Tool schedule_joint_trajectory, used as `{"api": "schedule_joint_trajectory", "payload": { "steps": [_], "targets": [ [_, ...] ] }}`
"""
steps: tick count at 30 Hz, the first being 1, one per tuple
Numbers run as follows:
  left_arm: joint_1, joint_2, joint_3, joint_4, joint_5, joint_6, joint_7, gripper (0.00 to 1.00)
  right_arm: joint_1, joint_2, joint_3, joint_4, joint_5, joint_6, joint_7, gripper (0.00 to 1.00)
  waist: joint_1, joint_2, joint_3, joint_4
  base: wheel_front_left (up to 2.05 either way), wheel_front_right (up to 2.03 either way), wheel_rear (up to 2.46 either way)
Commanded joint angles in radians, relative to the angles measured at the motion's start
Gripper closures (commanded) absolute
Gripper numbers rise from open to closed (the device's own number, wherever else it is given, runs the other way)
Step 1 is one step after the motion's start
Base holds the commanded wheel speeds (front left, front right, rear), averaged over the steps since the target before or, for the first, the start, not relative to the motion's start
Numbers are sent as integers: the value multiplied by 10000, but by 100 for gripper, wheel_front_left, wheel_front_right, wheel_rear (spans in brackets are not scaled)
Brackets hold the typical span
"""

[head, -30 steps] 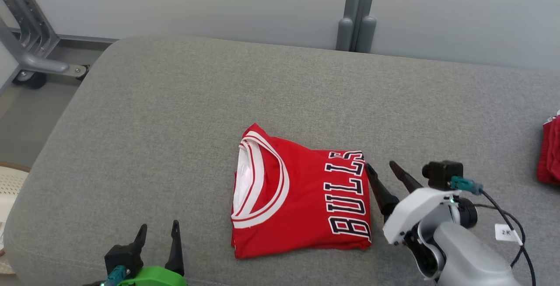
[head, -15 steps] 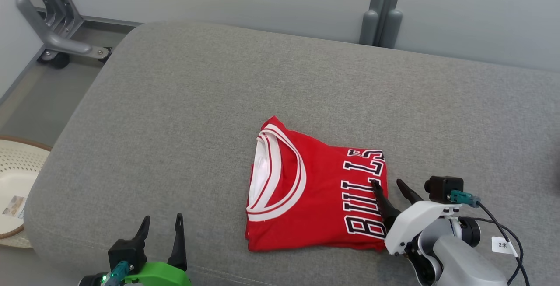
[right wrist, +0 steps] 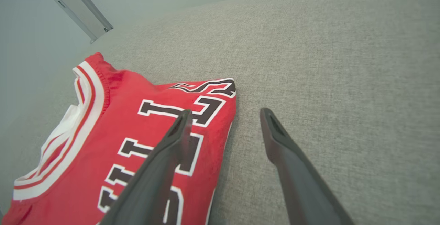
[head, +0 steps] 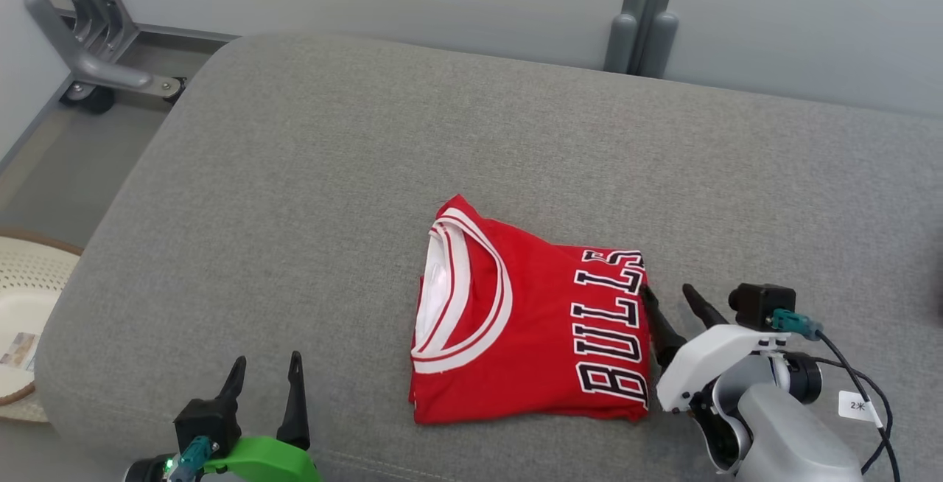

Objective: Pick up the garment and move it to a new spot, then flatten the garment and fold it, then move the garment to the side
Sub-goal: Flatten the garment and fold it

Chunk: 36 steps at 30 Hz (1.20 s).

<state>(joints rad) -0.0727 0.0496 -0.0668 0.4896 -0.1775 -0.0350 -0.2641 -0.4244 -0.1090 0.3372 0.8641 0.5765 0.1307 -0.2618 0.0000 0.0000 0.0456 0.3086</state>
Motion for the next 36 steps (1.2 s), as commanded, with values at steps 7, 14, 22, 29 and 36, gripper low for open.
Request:
{"api": "schedule_joint_trajectory", "payload": {
  "steps": [7,14,22,29,36],
  "targets": [
    [129,28,252,-186,114,61,4,0,530,-117,-992,-842,-894,-4,-37,0,0,0,-274,-1040,0,0,0],
    [288,30,558,-239,244,106,4,0,1278,-19,-2117,-1905,-1885,-4,-32,0,0,0,-527,-1954,0,0,0],
    [523,33,966,-319,525,118,4,0,2272,168,-2813,-3222,-3355,-4,-33,0,0,0,-699,-2723,0,0,0],
    [763,37,1323,-413,592,135,4,0,3108,367,-3014,-4156,-4170,-4,-33,0,0,0,-886,-3050,0,0,0],
    [917,34,1416,-477,659,91,4,0,3612,474,-2861,-4706,-4548,-5,-33,0,0,0,-969,-3138,0,0,0]
  ]
}}
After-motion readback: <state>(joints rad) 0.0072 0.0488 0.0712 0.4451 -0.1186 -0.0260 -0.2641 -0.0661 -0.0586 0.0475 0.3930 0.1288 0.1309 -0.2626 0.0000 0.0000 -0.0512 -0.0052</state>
